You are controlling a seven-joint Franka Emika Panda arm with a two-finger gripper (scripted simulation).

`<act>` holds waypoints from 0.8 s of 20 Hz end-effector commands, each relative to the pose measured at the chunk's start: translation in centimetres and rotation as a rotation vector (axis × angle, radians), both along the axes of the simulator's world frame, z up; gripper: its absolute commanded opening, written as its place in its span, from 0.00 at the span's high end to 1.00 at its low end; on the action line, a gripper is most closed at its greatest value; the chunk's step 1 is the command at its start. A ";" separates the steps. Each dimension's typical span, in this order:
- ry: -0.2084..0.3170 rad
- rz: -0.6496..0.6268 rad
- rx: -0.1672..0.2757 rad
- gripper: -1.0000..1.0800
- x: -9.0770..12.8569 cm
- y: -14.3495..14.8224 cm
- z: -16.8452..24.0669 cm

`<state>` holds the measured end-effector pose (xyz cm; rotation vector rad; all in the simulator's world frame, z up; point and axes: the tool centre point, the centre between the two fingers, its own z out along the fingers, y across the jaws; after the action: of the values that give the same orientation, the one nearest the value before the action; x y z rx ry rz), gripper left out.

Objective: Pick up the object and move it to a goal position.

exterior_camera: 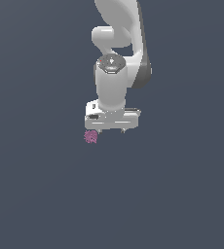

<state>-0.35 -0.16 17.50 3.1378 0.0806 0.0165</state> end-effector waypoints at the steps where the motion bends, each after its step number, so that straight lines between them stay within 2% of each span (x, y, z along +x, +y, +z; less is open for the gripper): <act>1: 0.001 -0.001 0.000 0.04 -0.2 -0.5 -0.4; 7: 0.004 -0.006 0.002 0.04 -1.4 -3.3 -2.5; 16: 0.009 -0.020 0.003 0.04 -5.2 -9.4 -7.1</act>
<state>-4.98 -8.70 11.04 3.1415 0.0505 0.0025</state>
